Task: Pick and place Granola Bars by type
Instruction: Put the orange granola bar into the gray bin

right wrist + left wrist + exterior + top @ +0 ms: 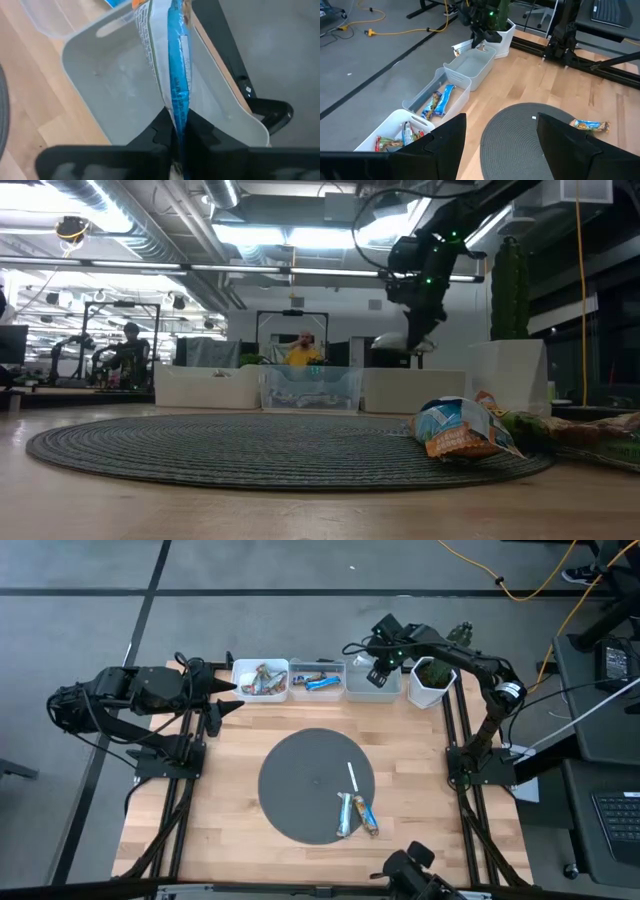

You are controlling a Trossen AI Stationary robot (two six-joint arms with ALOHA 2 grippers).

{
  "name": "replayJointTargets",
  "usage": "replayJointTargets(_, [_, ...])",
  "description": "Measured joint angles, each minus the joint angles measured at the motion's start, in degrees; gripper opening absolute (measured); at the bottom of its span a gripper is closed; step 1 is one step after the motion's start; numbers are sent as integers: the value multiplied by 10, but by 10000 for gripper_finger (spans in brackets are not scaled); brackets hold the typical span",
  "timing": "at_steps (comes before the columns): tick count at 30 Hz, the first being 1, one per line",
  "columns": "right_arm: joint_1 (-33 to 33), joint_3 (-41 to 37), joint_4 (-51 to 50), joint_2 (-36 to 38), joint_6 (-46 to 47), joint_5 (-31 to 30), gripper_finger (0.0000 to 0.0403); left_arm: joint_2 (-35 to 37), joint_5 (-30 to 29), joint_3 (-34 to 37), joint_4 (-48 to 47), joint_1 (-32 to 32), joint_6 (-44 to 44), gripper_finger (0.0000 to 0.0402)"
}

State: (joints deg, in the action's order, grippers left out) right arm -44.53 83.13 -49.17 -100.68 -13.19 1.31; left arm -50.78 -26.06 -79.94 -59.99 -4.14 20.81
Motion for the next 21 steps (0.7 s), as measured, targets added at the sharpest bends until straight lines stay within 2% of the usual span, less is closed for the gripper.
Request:
replayJointTargets(5, [0,0,-3,0,10,-49,116,0,1,0,0,0,-5,230])
replayJointTargets(10, [0,0,-9,2,45,-39,218,0,2,0,0,0,-5,230])
replayJointTargets(13, [6,0,-22,16,69,8,262,0,2,0,-3,0,-5,230])
replayJointTargets(15, [22,0,-28,32,70,50,278,0,3,0,-3,0,-8,230])
replayJointTargets(21, [132,0,-35,102,43,185,276,0,5,0,-7,0,-17,230])
